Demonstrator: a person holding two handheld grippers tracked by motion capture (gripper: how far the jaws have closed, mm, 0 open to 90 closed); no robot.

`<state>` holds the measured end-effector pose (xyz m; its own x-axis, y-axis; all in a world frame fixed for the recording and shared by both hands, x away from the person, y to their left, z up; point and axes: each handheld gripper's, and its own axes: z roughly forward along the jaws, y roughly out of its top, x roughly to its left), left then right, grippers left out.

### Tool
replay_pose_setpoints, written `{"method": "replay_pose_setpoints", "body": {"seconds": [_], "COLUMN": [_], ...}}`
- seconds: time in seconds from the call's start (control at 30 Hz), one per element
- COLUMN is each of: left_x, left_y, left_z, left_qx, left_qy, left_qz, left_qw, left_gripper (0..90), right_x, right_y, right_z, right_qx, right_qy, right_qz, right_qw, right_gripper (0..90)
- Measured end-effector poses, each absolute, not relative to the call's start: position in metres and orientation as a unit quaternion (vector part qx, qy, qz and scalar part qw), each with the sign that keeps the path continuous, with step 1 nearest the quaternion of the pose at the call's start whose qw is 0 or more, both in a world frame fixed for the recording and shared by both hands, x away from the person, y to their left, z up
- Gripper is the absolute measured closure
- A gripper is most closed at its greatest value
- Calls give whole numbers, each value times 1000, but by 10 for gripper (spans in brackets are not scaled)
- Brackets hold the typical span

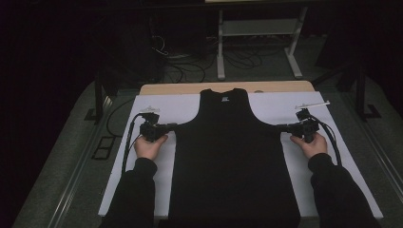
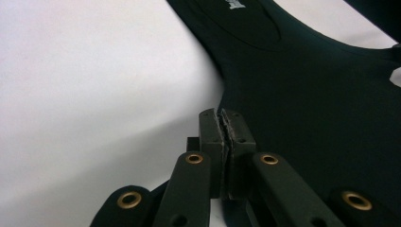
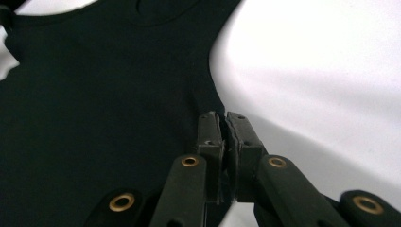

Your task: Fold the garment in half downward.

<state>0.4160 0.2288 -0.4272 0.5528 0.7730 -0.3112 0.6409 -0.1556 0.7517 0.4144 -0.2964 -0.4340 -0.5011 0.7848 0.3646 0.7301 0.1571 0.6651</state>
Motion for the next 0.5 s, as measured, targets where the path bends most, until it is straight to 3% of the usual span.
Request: {"method": "replay_pose_setpoints", "body": {"seconds": [0.5], "left_x": [388], "left_y": [236], "left_z": [-418], "left_qx": [748], "left_qy": [467], "left_qz": [64], "left_qw": [466], "left_gripper": [871], "right_x": [385], "right_y": [-299], "right_z": [-422], "right_qx": [490], "right_qy": [760], "right_qz": [424], "right_qw": [44], "right_gripper": [835]}}
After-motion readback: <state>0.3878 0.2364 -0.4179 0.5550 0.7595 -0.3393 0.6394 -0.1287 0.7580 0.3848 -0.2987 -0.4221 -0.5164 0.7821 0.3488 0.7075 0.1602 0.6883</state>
